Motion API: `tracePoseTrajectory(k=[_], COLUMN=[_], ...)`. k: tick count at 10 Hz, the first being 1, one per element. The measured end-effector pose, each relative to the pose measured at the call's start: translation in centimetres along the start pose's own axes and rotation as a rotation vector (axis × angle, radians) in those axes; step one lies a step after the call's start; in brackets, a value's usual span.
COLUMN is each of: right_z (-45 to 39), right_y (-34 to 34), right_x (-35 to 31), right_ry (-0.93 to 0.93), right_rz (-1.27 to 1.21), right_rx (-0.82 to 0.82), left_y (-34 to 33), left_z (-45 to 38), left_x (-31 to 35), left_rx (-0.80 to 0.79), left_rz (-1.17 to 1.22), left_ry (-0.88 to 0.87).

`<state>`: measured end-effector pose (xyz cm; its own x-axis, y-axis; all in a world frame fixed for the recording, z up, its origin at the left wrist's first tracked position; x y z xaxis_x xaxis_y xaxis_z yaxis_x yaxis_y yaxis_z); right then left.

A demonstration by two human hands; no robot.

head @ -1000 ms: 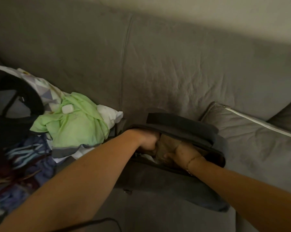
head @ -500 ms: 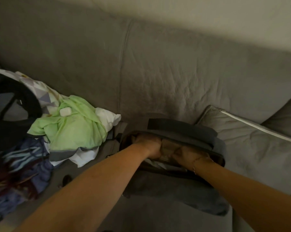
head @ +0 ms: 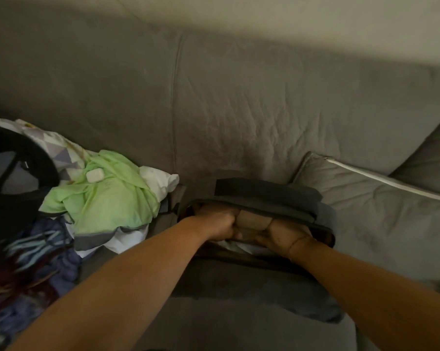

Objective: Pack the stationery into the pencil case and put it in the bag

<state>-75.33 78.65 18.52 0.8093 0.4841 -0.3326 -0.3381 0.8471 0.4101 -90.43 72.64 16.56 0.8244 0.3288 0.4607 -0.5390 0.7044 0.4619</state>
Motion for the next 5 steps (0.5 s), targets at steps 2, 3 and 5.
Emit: tracePoseTrajectory(k=[2, 3, 5], right_z=[-0.8, 2.3, 16.2], right_y=[0.0, 0.5, -1.5], right_x=[0.7, 1.7, 7.9], right_ry=[-0.072, 0.052, 0.230], right_rz=[-0.004, -0.056, -0.346], right_rx=[0.094, 0.147, 0.527], left_y=[0.5, 1.7, -0.7], left_z=[1.2, 5.7, 19.0], left_x=[0.2, 0.3, -3.7], left_rx=[0.005, 0.039, 0.558], left_rz=[-0.019, -0.127, 0.459], left_ry=[-0.002, -0.117, -0.076])
Point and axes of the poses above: each hand's wrist, its own z-axis away from the middle knuckle, its own y-axis out of the back of the hand, x = y × z, the point moved 2 cm from there along -z, towards the middle knuckle, and after that the axes turned 14 degrees about -x, right-handed, at the moved point
